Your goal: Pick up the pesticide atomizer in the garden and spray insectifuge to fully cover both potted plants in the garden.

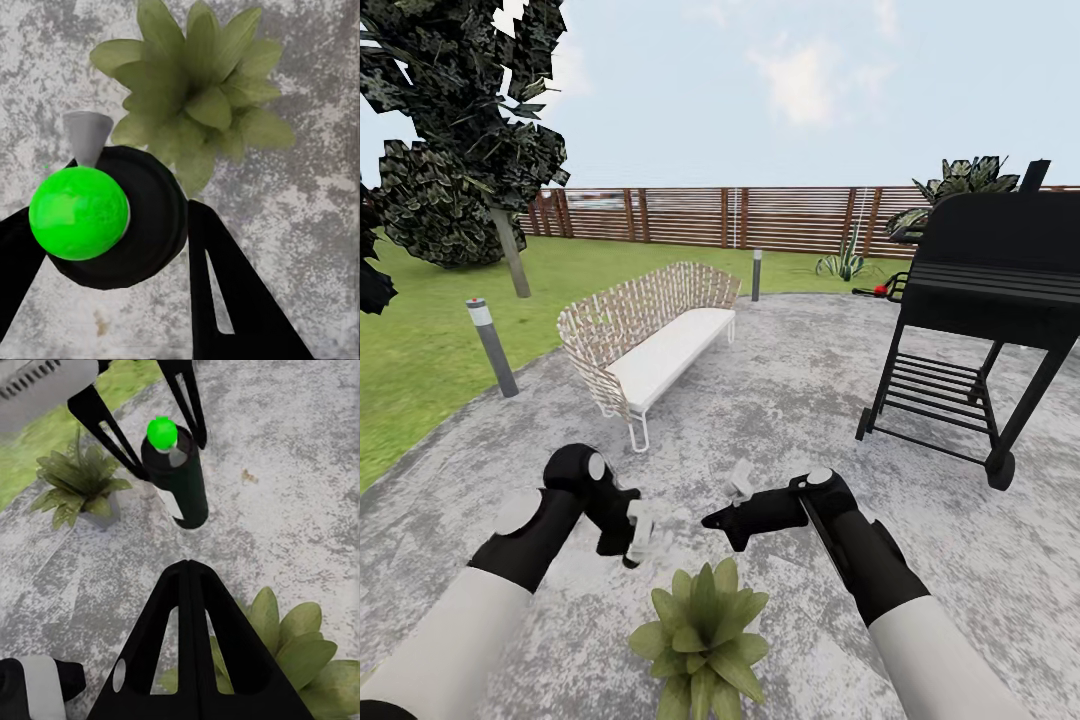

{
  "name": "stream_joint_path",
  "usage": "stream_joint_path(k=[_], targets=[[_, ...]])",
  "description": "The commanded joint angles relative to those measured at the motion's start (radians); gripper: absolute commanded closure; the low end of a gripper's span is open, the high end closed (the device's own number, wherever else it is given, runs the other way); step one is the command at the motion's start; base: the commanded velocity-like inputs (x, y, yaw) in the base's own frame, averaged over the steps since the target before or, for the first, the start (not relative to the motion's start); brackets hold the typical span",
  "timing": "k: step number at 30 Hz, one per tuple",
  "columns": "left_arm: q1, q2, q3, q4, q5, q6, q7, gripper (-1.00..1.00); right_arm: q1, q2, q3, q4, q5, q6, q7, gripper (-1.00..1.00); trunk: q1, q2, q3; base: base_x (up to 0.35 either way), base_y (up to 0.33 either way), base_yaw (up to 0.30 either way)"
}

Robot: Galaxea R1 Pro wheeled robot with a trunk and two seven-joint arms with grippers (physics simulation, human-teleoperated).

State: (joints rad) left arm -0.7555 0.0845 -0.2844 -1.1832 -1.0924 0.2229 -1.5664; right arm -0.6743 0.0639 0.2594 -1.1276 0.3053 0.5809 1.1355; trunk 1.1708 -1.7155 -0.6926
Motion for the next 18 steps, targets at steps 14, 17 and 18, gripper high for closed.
stream_joint_path(k=[14, 17, 18], targets=[[0.001, 0.038, 0.493, 0.155, -0.002, 0.016, 0.266, 1.0, 0.014, -0.138, -0.098, 0.044, -0.002, -0.017, -0.004, -1.0, 0.0, -0.001, -0.001, 0.0, 0.0, 0.0], [0.001, 0.008, 0.558, 0.219, 0.001, 0.017, 0.364, 1.0, 0.015, -0.234, -0.181, 0.045, -0.003, -0.075, -0.001, -1.0, 0.0, -0.001, -0.001, 0.0, 0.0, 0.0], [0.001, -0.002, 0.576, 0.239, 0.003, 0.018, 0.389, 1.0, 0.015, -0.252, -0.21, 0.045, -0.003, -0.096, -0.002, -1.0, 0.0, -0.001, -0.001, 0.0, 0.0, 0.0]])
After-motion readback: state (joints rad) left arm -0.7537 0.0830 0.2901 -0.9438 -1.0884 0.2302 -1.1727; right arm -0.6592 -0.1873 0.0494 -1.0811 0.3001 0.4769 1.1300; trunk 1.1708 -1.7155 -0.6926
